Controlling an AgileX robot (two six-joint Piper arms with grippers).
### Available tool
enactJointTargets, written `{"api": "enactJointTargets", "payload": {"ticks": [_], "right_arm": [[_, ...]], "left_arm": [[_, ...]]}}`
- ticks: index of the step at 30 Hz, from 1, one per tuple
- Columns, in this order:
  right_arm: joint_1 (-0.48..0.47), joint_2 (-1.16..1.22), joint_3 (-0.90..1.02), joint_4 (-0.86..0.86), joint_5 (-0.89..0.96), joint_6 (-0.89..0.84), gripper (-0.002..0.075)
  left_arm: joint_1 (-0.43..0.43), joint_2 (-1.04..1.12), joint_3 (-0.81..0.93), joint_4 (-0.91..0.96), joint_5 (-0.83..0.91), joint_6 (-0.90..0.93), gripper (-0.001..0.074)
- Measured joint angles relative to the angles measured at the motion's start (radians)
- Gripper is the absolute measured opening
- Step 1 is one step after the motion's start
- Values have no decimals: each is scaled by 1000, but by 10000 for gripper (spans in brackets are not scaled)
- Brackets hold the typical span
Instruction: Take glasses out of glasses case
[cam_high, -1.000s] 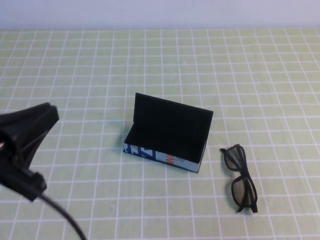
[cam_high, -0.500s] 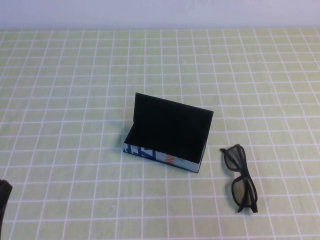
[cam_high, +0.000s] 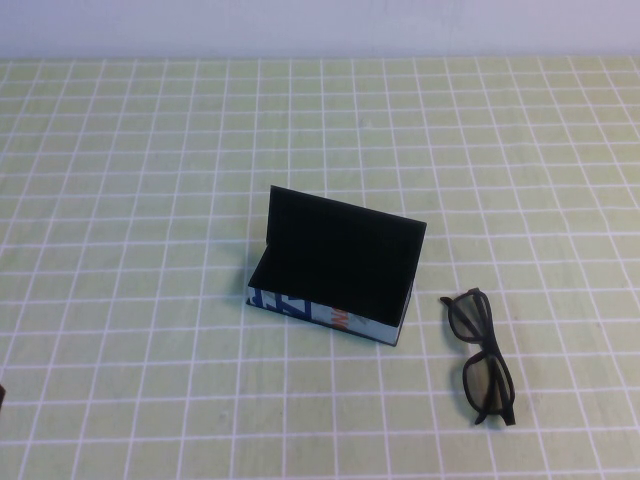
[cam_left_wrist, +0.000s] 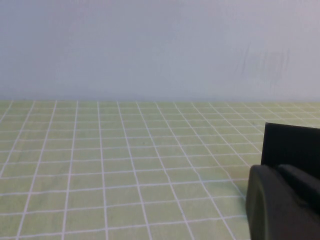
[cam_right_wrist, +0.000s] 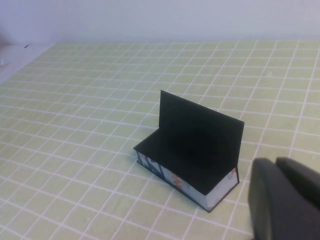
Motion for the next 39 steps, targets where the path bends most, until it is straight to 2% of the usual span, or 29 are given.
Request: {"api": "enactJointTargets", "payload": {"ticks": [14,17,22,27,33,39], "right_arm": [[0,0,2,0,-2,0,-16],[-7,-2,12,-55,-15,-6,-16],[-138,-71,117,-86,-178,-9,-16],[-268,-218,301,-87,-350,-41,-16],[-307,-391,454,-87,-400,-50,-17],[-307,-421,469,-75,-382,-56,-17]], "left_arm": [[0,0,0,-2,0,0,-4],[0,0,0,-2,0,0,-4],[0,0,0,-2,-4,0,-4],[0,0,0,-2,-4,0,-4],[0,0,0,-2,-4,0,-4],[0,-2,0,-2,-6,0,-4]]}}
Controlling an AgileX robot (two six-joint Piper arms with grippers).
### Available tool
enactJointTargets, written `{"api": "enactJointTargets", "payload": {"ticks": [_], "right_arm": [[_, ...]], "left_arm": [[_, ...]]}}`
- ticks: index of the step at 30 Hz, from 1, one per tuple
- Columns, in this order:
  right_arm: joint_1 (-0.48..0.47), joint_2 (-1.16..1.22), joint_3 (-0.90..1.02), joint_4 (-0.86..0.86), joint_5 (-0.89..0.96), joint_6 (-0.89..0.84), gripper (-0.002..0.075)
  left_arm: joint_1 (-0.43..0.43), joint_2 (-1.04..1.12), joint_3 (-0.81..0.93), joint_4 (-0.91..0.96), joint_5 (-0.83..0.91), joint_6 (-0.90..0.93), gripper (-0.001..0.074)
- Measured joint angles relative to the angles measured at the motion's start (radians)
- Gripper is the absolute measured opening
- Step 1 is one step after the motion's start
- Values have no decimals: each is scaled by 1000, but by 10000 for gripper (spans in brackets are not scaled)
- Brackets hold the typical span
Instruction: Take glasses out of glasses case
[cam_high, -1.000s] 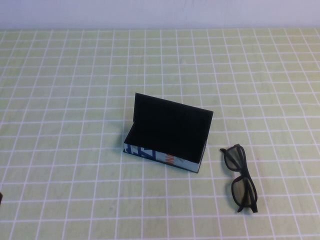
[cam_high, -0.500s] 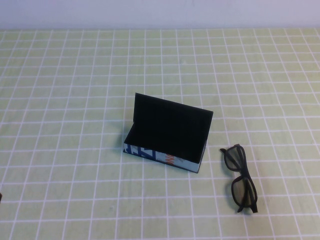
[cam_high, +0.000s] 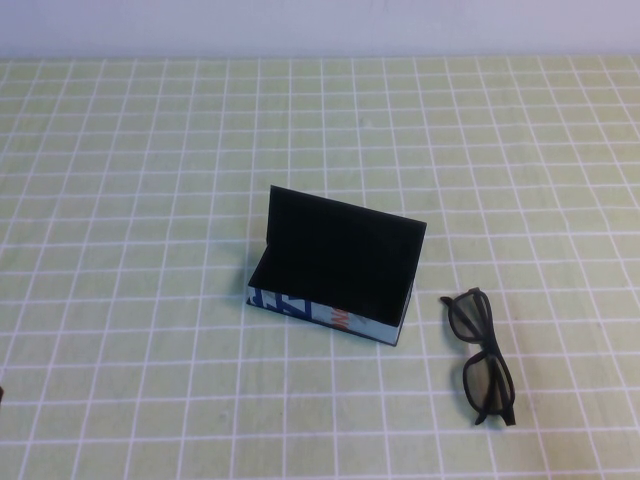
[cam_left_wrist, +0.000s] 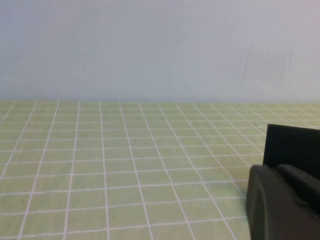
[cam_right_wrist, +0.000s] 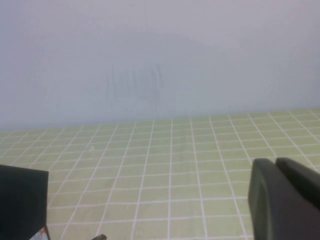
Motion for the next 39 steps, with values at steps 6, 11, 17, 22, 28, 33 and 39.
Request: {"api": "enactJointTargets", "payload": {"ticks": [6,11,17,22,28,33,39], "right_arm": [[0,-1,0,4,-8,0,-17],[0,-1,0,4,3,0,-18],[-2,-1,0,-205,139,183,-18],[-2,-1,0,-311,282,294,-18],[-2,-1,0,-321,331,308,-18],[-2,-1,0,-325,333,310,-18],[-2,-1,0,-325,333,310,-18]], "left_arm": [[0,0,0,-2,-1,-2,-4],[0,0,0,-2,-1,-4,-4],[0,0,0,-2,-1,-4,-4],[0,0,0,-2,-1,-4,-4],[0,0,0,-2,-1,-4,-4],[0,0,0,-2,-1,-6,-4],[0,0,0,-2,-1,-6,-4]]}}
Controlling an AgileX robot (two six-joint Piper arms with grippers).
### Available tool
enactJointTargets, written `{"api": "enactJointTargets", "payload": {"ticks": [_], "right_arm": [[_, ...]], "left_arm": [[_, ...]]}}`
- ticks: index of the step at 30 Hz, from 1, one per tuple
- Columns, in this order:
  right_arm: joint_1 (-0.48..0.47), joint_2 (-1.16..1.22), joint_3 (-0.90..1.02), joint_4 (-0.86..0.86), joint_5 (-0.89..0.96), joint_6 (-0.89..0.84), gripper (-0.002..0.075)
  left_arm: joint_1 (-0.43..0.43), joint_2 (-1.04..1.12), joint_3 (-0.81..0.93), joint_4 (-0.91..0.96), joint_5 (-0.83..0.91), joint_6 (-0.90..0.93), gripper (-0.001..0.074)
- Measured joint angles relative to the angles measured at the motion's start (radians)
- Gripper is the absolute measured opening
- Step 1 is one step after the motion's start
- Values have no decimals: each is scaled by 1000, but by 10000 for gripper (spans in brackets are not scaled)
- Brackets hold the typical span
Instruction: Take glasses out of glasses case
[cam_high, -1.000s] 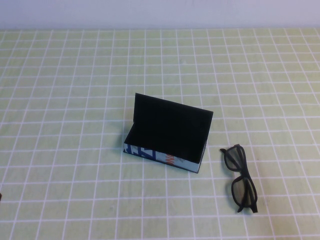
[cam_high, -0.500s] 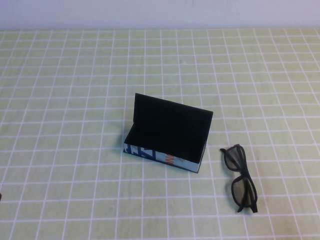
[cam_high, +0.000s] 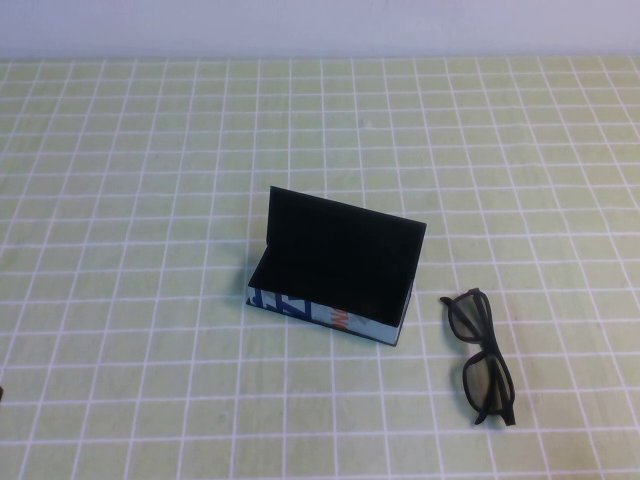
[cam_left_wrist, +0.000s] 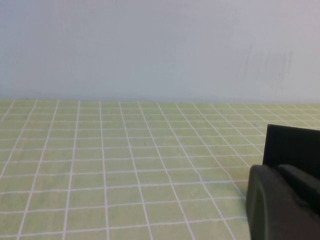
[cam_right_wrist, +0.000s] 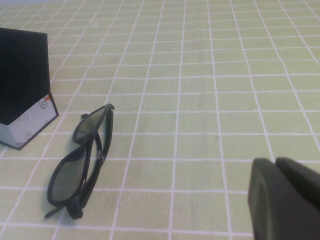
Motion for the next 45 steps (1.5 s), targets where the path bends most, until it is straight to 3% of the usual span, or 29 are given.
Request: {"api": "enactJointTargets", "payload": {"ticks": [17,19,25,28,33,45], "right_arm": [[0,0,0,0,0,0,-18],[0,0,0,0,0,0,-18],[0,0,0,0,0,0,-18],[0,0,0,0,0,0,-18],[0,0,0,0,0,0,-18],[0,0,0,0,0,0,-18]], "left_arm": [[0,0,0,30,-77,38,-4],[0,0,0,194,-84,-87,-4],[0,0,-33,1086,-93,-954,-4],[0,-13,-34,1388,-82,-1242,-4],[0,-46,-2,1549,-53,-1413,-4],[0,-56,-2,1612,235,-1438,-4]]}}
